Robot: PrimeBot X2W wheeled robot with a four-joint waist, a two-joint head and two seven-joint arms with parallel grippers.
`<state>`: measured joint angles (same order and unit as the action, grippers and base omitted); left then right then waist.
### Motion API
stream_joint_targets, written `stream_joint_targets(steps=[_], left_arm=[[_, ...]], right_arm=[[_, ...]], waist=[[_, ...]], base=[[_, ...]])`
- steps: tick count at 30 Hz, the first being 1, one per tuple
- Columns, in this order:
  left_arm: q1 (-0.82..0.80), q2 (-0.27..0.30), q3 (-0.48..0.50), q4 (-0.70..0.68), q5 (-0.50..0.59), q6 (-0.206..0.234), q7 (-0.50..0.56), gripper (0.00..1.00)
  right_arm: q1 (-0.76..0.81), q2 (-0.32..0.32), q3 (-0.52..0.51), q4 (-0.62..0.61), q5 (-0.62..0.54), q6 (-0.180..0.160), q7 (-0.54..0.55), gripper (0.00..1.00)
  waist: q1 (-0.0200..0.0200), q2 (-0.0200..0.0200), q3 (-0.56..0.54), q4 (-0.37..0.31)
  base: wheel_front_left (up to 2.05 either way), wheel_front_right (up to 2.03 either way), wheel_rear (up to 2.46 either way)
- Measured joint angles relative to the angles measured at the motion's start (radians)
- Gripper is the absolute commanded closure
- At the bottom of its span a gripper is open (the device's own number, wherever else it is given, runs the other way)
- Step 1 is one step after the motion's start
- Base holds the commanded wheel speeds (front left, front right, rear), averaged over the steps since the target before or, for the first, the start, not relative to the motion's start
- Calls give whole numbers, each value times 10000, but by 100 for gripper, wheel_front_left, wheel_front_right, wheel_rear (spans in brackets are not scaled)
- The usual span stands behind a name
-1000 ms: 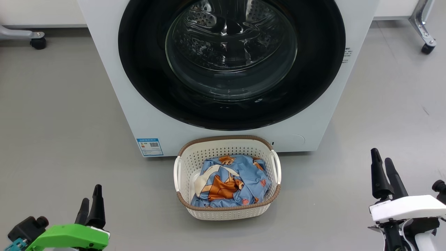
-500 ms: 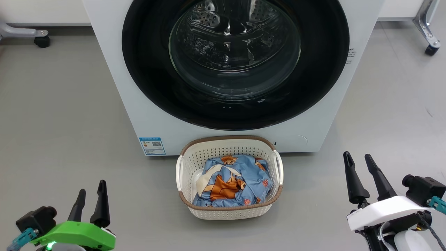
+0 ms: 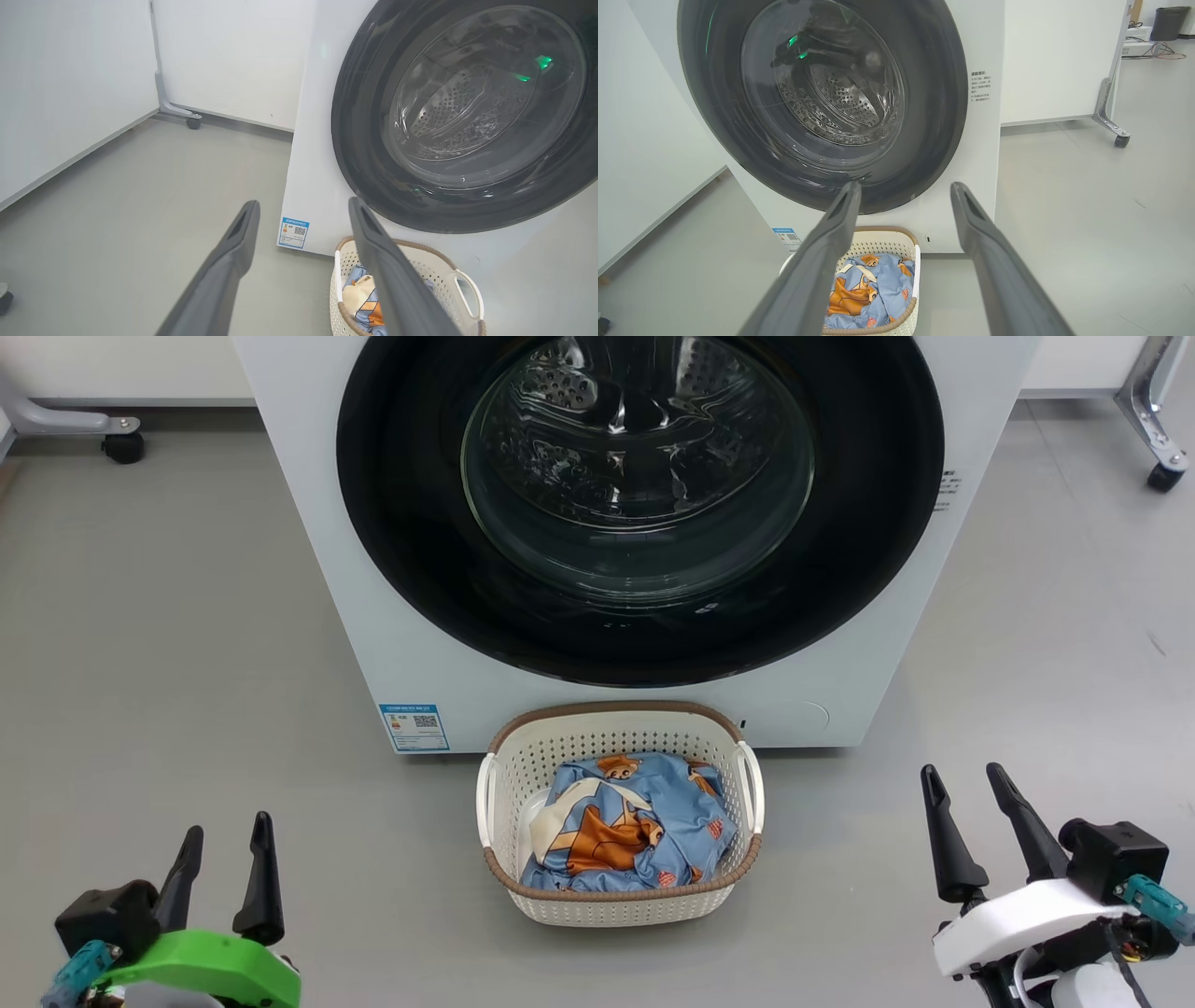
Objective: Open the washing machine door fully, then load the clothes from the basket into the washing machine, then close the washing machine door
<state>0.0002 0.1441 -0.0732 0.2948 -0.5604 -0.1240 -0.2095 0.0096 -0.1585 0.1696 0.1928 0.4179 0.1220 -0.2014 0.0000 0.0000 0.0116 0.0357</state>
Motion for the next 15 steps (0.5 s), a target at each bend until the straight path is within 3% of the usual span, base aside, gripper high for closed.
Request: stream_joint_targets(steps=[15], left_arm=[[47, -75, 73, -123, 2441, -2, -395, 0]], right_arm=[[223, -29, -337, 794, -2132, 2, -431, 0]], waist=[[0, 0, -36, -34]], base=[[0, 0, 0]])
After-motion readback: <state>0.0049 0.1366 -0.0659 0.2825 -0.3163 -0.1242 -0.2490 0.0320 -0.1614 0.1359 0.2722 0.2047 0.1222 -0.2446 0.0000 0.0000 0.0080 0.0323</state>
